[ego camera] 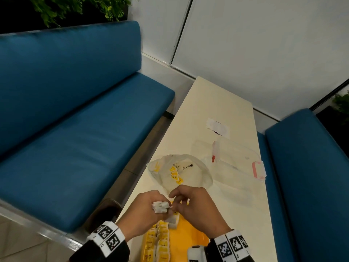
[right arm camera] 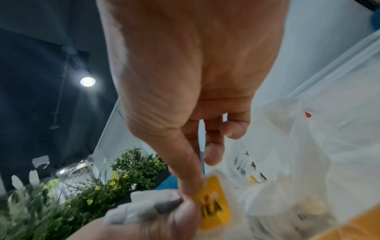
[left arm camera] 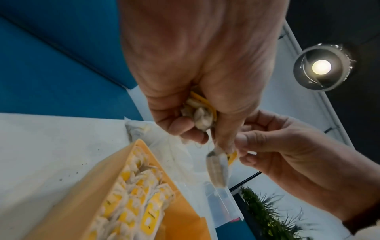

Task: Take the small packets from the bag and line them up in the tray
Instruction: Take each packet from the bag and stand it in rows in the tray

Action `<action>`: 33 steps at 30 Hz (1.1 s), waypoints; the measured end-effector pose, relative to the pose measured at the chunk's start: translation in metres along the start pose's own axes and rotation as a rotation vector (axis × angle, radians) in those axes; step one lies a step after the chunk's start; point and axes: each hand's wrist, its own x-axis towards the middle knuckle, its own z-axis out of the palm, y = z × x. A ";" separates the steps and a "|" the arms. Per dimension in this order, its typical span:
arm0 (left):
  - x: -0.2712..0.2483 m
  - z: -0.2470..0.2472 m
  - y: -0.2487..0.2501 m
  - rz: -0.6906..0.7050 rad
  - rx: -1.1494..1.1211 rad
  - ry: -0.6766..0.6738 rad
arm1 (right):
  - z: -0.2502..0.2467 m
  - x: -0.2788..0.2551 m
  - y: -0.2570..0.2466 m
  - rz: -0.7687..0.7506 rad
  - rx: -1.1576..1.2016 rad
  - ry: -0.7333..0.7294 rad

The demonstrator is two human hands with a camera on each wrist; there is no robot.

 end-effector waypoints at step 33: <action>0.004 0.005 -0.074 -0.296 -0.032 0.176 | 0.071 -0.006 0.106 0.643 0.322 -0.068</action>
